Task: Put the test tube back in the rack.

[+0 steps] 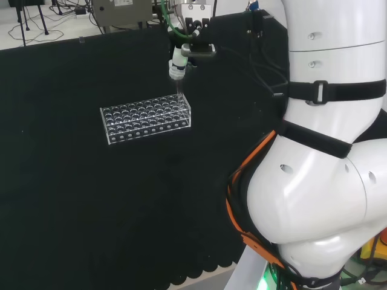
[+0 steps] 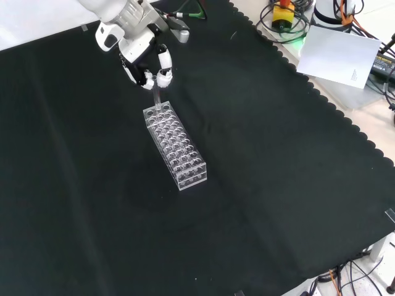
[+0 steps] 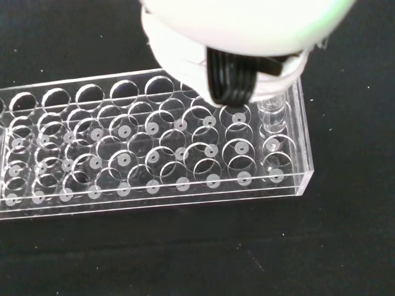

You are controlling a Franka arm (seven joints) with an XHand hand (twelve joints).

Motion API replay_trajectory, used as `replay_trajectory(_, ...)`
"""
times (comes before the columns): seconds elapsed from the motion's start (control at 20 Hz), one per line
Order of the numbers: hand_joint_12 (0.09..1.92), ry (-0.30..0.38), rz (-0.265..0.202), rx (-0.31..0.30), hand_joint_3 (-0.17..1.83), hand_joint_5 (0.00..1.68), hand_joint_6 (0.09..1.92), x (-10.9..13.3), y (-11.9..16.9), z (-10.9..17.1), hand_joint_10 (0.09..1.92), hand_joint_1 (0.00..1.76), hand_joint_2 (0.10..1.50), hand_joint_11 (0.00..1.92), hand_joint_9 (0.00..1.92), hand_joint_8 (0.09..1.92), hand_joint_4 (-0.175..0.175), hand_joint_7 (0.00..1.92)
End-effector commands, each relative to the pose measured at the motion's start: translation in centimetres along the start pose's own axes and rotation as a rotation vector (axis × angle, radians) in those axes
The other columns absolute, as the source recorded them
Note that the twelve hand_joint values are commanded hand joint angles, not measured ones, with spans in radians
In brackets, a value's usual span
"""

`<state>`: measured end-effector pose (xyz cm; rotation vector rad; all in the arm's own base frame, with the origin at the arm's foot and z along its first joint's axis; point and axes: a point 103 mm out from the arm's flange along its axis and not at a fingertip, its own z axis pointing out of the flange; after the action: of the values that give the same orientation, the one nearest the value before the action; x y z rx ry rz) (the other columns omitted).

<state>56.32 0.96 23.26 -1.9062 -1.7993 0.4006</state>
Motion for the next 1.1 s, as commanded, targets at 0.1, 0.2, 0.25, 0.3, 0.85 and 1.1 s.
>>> replay_trajectory(0.1,1.07,-0.005,0.002,0.016,0.76,1.36,0.51,0.8,1.0,1.1,0.18,1.44,0.54,1.18,1.47,0.69,-0.175,1.41)
replay_trajectory(0.2,1.06,0.002,-0.006,0.015,0.76,1.36,0.51,0.5,0.8,1.0,0.18,1.44,0.54,1.18,1.47,0.69,-0.175,1.41)
replay_trajectory(0.25,1.06,0.001,-0.006,0.017,0.76,1.36,0.51,0.5,0.8,1.1,0.18,1.44,0.54,1.18,1.47,0.69,-0.175,1.41)
replay_trajectory(0.3,1.06,0.001,-0.007,0.018,0.76,1.36,0.51,0.4,0.8,1.1,0.18,1.44,0.54,1.18,1.47,0.69,-0.175,1.41)
replay_trajectory(0.85,1.07,0.021,0.012,0.023,0.76,1.36,0.51,-0.1,1.1,1.9,0.18,1.44,0.54,1.18,1.47,0.69,-0.175,1.42)
replay_trajectory(1.1,1.07,0.031,0.015,0.027,0.76,1.36,0.51,-0.4,1.0,2.1,0.18,1.44,0.54,1.18,1.47,0.69,-0.175,1.42)
